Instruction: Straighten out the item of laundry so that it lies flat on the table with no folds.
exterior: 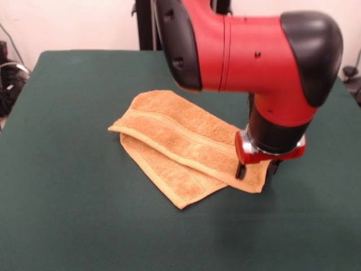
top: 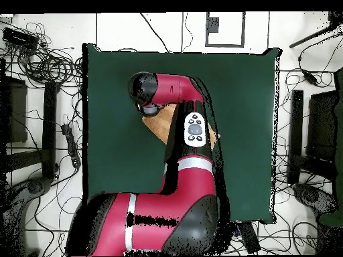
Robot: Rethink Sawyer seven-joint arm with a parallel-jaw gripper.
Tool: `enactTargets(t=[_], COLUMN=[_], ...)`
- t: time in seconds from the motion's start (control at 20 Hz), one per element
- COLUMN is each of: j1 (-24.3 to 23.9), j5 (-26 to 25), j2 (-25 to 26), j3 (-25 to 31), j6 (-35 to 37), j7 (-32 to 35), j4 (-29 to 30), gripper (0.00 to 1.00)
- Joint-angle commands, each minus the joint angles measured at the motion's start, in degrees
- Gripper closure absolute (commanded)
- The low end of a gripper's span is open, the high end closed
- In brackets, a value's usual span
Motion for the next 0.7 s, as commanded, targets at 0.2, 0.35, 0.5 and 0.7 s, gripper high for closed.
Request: enactTargets(t=[0.2, 0.35, 0.5, 0.7], j1=[1.6, 1.9, 2.2, 2.2], j5=[0.7, 1.0, 1.3, 1.4], j2=[7.3, 9.3, 10.6, 11.0], j3=[0.5, 0.7, 0.8, 1.1], j6=[5.2, 7.6, 9.2, 8.8], j7=[13.5, 14.3, 15.6, 16.4], j4=[-5.5, -9.9, -13.1, -14.3], gripper=[0.00, 0.00, 0.00, 0.00])
